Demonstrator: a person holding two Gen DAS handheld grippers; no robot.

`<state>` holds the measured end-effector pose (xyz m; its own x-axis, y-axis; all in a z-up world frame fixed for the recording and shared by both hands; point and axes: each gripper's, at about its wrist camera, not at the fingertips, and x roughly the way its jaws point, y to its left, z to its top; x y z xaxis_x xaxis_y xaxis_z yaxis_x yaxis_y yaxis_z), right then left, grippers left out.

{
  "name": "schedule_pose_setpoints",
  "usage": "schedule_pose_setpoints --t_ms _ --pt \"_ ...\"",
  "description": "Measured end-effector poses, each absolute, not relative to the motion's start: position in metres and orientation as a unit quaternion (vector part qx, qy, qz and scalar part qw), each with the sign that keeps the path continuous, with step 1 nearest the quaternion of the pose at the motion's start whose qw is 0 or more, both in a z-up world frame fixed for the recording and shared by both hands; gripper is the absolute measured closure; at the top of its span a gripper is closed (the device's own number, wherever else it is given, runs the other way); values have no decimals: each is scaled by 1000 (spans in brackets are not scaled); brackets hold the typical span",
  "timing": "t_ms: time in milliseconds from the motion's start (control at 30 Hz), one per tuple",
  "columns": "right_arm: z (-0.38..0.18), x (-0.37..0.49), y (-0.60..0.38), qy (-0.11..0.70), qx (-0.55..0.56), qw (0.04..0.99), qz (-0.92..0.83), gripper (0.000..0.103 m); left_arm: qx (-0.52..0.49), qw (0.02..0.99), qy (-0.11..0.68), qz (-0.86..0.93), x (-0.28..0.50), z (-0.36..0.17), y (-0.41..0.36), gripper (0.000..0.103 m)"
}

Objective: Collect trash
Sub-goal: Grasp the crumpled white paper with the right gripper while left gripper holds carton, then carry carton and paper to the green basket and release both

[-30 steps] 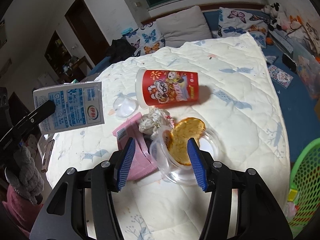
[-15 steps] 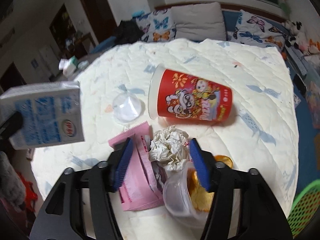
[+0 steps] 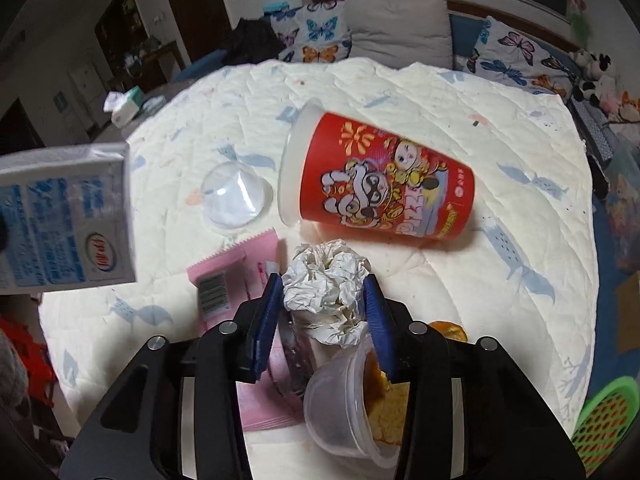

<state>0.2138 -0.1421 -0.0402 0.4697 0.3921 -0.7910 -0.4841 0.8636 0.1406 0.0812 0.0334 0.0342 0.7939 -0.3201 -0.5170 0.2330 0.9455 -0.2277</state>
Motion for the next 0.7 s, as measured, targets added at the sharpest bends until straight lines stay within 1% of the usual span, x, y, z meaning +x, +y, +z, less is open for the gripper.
schedule_pose_setpoints --t_ms 333,533,700 --pt "15 179 -192 379 37 887 260 61 -69 943 273 -178 82 48 8 61" --pt "36 140 -246 350 68 908 223 61 -57 933 269 -231 85 54 -34 61" --pt "39 107 -296 339 81 923 164 61 -46 919 277 -278 91 52 -77 61"
